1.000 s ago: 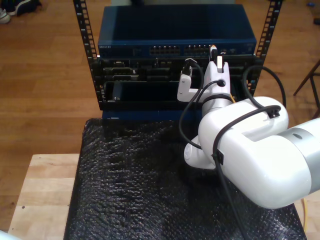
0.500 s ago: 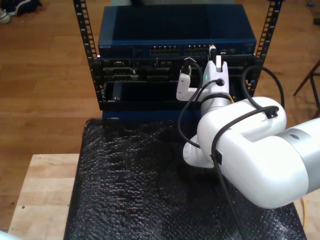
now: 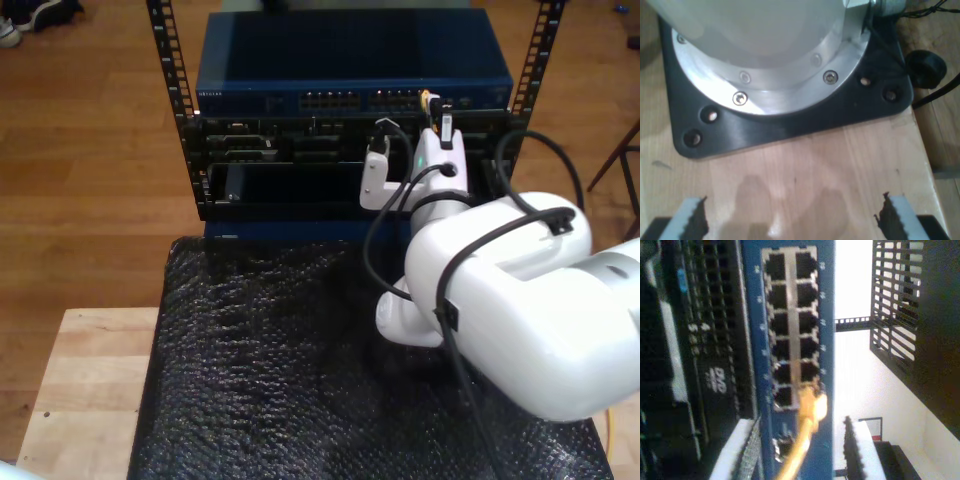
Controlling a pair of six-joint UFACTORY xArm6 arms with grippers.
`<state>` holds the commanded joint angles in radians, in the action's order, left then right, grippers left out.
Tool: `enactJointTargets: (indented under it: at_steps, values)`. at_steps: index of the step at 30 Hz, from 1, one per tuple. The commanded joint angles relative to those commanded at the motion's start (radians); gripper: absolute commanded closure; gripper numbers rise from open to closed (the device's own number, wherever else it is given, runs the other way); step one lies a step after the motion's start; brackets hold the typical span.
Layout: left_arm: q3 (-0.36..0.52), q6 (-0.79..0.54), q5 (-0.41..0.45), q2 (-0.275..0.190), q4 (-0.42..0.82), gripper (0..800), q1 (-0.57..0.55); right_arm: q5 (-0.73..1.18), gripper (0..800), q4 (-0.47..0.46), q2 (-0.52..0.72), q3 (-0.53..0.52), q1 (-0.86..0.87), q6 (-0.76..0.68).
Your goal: Grab the cable and plug it in
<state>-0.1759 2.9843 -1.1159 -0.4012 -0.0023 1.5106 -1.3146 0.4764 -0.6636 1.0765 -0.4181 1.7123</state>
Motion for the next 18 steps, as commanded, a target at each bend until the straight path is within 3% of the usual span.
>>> enactJointTargets:
  at_steps: [10, 18]
  values:
    - [0.0, 0.0, 0.0, 0.0, 0.0, 0, 0.0, 0.106, 196, 0.0, 0.218, -0.261, -0.048, 0.0]
    - [0.0, 0.0, 0.0, 0.002, 0.0, 0, 0.0, 0.269, 126, -0.008, 0.4, -0.408, -0.081, 0.005]
